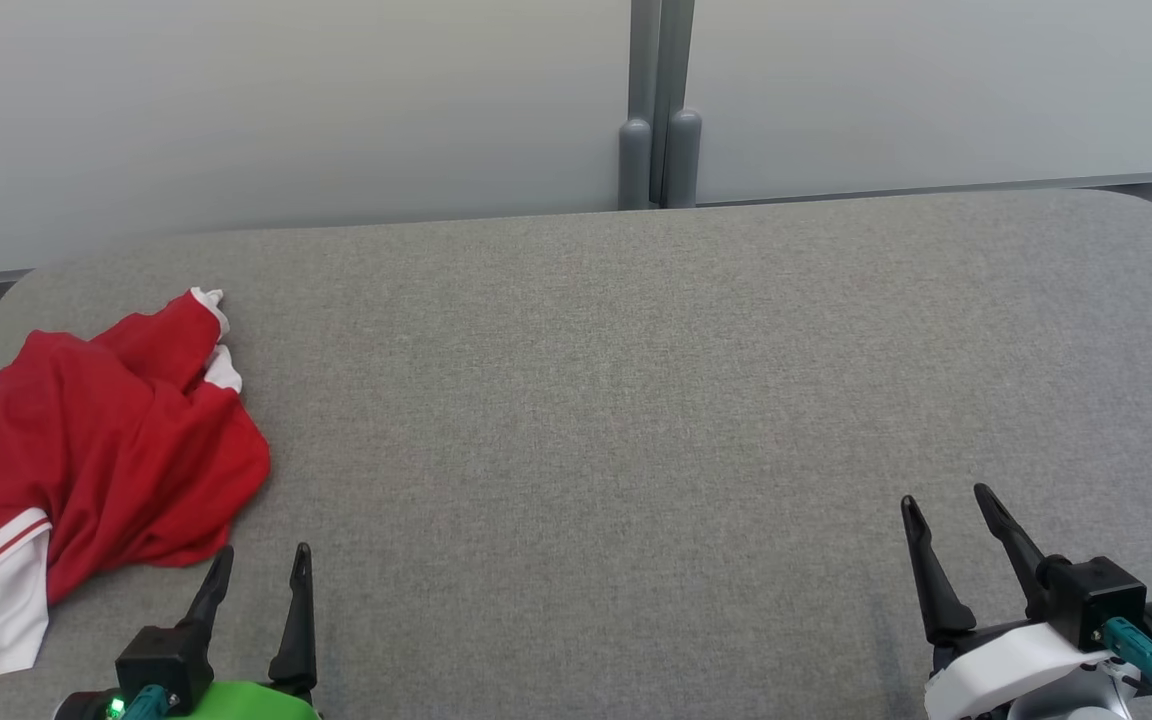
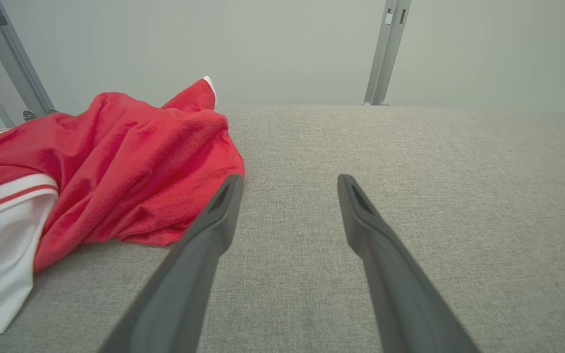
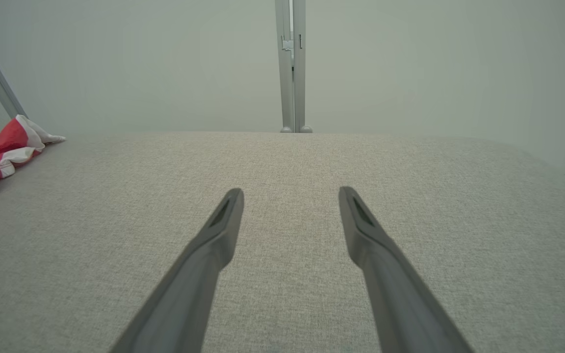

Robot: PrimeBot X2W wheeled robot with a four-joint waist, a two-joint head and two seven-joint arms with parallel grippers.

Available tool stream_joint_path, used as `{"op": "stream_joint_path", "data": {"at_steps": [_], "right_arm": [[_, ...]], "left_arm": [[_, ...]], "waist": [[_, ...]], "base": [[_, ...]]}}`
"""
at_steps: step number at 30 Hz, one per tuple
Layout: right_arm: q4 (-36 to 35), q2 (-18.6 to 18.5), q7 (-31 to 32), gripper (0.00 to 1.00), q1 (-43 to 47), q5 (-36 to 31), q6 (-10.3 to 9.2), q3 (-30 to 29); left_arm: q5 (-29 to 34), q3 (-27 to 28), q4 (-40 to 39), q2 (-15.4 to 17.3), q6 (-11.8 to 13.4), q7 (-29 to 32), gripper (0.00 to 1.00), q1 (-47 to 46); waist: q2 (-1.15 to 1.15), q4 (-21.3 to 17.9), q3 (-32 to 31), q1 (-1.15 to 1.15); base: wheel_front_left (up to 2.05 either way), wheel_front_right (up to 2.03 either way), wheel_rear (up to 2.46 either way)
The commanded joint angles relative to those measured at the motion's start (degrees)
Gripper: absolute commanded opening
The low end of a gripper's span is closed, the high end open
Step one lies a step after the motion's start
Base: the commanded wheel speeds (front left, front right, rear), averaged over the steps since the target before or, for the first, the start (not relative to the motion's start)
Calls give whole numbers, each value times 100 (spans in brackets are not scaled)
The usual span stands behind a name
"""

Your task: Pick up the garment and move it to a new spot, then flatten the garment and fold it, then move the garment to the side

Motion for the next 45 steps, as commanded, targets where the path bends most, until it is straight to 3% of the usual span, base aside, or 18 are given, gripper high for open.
{"op": "stream_joint_path", "data": {"at_steps": [1,20,38,45], "right_arm": [[9,-22,-20,100,63,20,2,2],[22,24,-20,100,94,2,2,-33],[22,35,-19,100,-114,-2,2,291],[52,29,-19,100,-202,24,2,481]], "left_arm": [[-32,25,16,-15,-15,-17,100,91],[-71,77,80,-56,-15,-15,100,-17],[-46,409,-14,-207,-13,-11,100,197],[-100,547,-67,-238,-14,-11,100,282]], "waist": [[67,-5,-1,0],[67,98,13,0],[67,1829,-110,0],[67,2217,-144,0]], "base": [[0,0,0],[0,0,0],[0,0,0],[0,0,0]]}}
